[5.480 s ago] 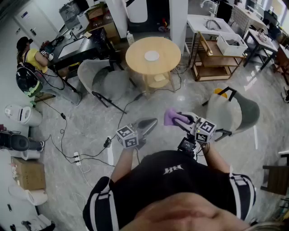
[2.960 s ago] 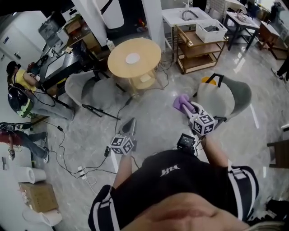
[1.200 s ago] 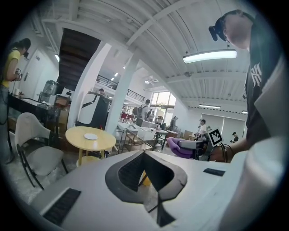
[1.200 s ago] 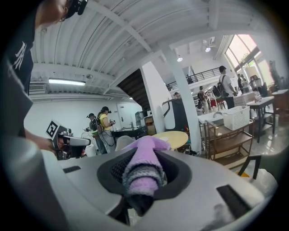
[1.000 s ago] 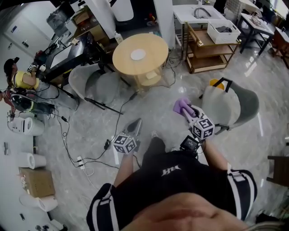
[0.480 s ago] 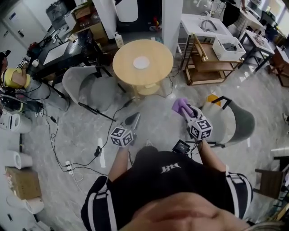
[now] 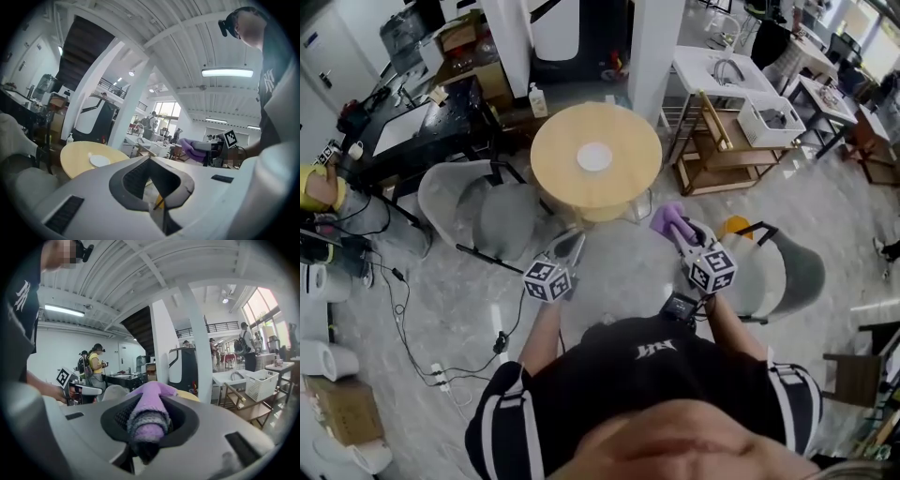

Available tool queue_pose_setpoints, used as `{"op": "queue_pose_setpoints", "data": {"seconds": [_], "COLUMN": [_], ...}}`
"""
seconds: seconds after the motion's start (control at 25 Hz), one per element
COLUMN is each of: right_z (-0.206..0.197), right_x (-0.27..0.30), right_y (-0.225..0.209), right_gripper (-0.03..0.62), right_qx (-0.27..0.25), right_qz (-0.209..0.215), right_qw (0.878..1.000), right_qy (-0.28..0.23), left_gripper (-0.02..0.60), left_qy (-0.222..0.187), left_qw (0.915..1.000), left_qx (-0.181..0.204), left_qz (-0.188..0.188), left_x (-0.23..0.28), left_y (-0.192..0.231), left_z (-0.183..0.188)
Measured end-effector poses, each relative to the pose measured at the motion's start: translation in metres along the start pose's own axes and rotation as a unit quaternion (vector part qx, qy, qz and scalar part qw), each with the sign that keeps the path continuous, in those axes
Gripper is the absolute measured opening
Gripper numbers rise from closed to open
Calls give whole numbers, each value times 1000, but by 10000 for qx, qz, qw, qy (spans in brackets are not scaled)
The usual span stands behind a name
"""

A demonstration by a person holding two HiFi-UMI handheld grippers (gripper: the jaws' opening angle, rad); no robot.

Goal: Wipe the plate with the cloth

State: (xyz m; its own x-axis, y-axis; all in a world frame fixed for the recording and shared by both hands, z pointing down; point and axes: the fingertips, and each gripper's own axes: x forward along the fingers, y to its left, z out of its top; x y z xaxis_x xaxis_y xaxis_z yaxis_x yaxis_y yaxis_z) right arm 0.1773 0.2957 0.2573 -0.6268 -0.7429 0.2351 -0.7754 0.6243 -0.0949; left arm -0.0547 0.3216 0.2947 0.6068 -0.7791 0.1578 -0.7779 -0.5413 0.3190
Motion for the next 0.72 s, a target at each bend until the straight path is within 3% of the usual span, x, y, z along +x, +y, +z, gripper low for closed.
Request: {"op": "queue_pose_setpoints", "data": {"seconds": [0.36, 0.72], "right_z": [-23, -5], "right_x": [25, 123], "right_y": [-38, -80], "right_gripper": [100, 100], "right_qx": [243, 343], "right_qz": [-339, 118], "right_qw": [9985, 9991], "right_qy": [342, 208], "left_gripper": [13, 12], "left_qy": [215, 368], "left_qw": [9995, 9989], "left_qx": [-187, -134], "left_qz": [-97, 241], "left_x": [39, 94], "left_y": [36, 88], "left_z": [-6, 24]}}
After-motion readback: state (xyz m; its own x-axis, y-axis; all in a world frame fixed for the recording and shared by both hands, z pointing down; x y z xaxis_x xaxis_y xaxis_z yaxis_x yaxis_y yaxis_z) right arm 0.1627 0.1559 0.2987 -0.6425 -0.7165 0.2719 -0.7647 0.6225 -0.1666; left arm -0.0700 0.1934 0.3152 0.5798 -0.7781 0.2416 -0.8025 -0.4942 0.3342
